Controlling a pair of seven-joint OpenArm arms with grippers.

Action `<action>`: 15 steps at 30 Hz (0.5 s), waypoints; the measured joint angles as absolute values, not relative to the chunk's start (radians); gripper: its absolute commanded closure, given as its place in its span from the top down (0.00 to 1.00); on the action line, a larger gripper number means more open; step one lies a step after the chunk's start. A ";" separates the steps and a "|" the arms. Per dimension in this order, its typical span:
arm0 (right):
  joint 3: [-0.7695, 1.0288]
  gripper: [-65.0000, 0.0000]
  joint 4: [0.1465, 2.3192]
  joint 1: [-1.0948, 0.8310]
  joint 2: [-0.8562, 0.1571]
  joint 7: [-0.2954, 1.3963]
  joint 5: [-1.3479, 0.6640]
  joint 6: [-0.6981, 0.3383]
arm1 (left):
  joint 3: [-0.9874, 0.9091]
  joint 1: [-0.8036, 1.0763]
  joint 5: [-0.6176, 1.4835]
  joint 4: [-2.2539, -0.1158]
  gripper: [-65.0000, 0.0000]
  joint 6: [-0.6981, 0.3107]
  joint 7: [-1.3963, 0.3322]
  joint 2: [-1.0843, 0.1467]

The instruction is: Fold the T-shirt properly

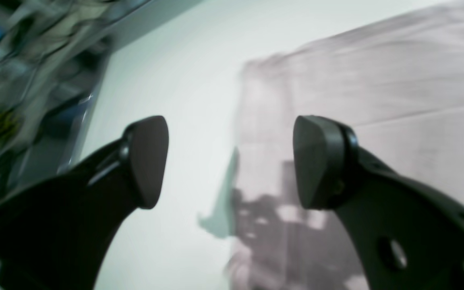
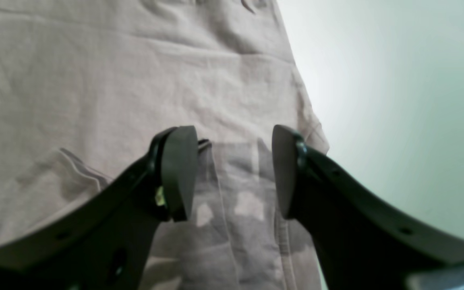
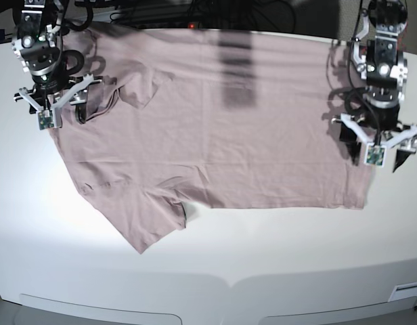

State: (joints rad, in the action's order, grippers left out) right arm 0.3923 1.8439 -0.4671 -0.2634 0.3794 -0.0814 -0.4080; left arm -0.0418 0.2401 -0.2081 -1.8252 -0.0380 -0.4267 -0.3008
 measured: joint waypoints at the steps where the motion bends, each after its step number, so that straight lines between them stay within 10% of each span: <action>1: 0.392 0.46 1.844 -0.467 -0.263 0.380 -0.081 -0.408 | -0.040 0.215 -0.181 -1.825 0.70 -0.086 -0.427 -0.317; 5: 0.393 0.46 1.844 -0.465 -0.263 0.420 -0.081 -0.408 | -0.040 0.112 -0.107 -1.821 0.70 -0.278 -0.450 -0.379; 15: 0.393 0.46 1.844 -0.464 -0.263 0.466 -0.082 -0.408 | -0.041 -0.227 0.048 -1.333 0.70 -0.375 -0.402 -0.471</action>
